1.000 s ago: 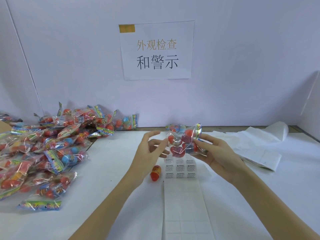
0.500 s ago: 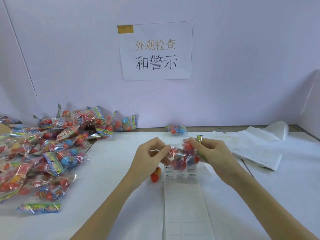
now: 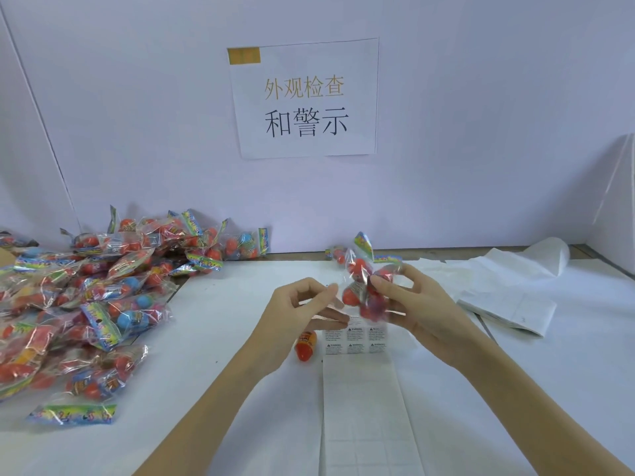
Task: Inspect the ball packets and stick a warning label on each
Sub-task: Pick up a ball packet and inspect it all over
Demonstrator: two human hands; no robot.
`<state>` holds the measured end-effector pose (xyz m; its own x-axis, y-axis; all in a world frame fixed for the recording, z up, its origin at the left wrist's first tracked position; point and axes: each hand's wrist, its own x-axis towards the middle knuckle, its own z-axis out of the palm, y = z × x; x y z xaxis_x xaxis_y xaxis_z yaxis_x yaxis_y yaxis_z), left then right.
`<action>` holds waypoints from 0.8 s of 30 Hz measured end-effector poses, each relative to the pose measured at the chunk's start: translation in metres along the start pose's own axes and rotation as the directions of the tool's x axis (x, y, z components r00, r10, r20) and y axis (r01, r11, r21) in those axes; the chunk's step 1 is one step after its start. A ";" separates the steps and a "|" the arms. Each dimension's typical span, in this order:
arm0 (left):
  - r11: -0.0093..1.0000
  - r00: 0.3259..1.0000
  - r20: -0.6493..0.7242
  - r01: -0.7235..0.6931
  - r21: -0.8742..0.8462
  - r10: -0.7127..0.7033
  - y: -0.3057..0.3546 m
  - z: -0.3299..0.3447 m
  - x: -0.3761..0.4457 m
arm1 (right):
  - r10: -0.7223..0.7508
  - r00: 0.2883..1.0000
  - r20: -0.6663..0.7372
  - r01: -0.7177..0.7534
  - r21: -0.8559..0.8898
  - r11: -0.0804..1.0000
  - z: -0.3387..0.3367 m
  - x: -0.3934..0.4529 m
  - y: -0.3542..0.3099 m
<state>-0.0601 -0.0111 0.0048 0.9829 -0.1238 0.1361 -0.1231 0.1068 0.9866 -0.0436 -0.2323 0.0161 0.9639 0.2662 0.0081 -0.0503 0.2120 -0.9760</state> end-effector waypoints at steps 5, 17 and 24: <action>0.998 0.992 -0.122 -0.026 0.051 0.032 0.000 -0.001 0.002 | -0.025 0.994 0.102 0.047 -0.225 0.973 0.004 -0.005 0.000; 0.994 0.958 -0.280 -0.080 -0.081 0.054 -0.004 -0.001 0.006 | -0.084 0.996 0.042 0.091 -0.217 0.972 0.008 -0.002 0.002; 0.996 0.990 -0.135 0.041 -0.073 -0.050 -0.003 0.000 0.005 | -0.089 0.996 -0.005 0.084 -0.261 0.962 0.007 -0.002 0.006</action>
<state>-0.0552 -0.0124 0.0027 0.9973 0.0054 0.0728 -0.0726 0.1737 0.9821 -0.0476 -0.2250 0.0122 0.9659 0.2414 0.0936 0.1012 -0.0192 -0.9947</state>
